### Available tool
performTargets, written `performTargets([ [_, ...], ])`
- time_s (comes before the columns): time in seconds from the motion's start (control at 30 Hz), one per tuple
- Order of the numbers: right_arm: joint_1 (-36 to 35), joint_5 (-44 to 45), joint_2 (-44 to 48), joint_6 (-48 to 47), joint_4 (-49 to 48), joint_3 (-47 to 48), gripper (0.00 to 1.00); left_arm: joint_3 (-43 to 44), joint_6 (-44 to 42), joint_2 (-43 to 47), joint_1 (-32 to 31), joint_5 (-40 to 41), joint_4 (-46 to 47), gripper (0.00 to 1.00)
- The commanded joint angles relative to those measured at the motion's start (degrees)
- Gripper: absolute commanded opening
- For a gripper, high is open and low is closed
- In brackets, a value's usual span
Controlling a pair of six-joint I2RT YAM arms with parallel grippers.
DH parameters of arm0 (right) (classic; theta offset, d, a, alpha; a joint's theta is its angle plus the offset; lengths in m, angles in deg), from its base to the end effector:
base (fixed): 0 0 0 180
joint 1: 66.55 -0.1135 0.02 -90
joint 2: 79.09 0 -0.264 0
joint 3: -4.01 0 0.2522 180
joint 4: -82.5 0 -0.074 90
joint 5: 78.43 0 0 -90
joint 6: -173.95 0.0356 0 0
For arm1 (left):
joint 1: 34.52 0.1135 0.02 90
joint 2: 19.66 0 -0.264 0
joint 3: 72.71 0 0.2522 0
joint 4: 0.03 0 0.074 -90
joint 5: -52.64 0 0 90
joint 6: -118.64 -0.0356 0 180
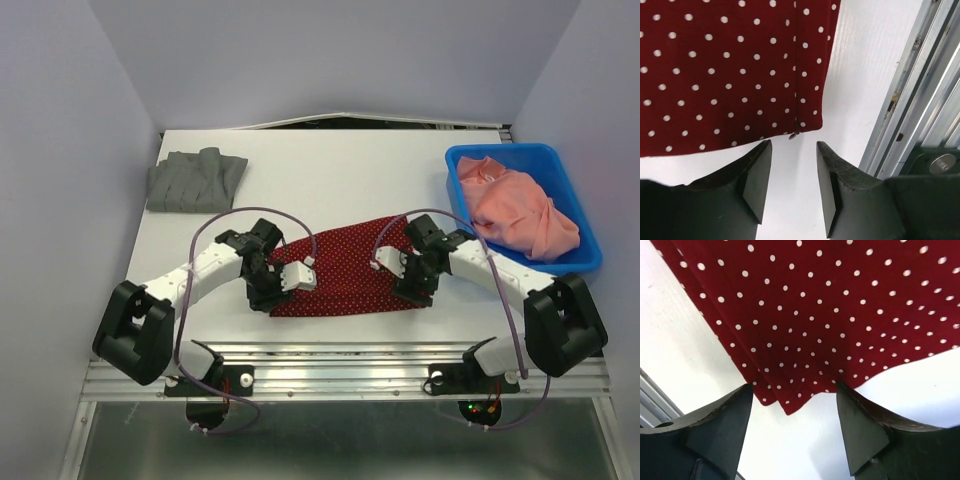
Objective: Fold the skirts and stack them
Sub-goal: Fold the skirt
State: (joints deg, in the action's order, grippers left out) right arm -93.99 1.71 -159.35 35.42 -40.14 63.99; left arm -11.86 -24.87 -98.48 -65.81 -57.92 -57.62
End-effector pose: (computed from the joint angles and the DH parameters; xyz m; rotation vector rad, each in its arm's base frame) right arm 0.2060 0.1138 0.1797 -1.8016 2.2632 0.1880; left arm 0.1947 -0.1330 0.1907 1.9327 2.0213 -0.4293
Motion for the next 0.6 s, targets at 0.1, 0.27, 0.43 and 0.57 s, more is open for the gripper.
performTargets([
  [0.1,-0.16,-4.54,6.61,4.93,6.94,13.89,0.71,9.41,1.13,6.14,0.35,-1.85,-5.2,0.49],
  [0.27,-0.16,-3.14,3.38,11.78,2.03,18.99,0.63,12.94,7.08,4.74,1.23,-3.44,0.29,0.47],
  [0.43,-0.16,-2.52,-7.69,18.81,0.18,21.64,0.6,11.1,15.1,-0.61,1.23,1.04,11.39,0.47],
  [0.57,-0.16,-2.7,-13.76,22.77,-3.16,20.32,0.6,9.78,14.67,-5.1,1.23,3.67,16.14,0.46],
])
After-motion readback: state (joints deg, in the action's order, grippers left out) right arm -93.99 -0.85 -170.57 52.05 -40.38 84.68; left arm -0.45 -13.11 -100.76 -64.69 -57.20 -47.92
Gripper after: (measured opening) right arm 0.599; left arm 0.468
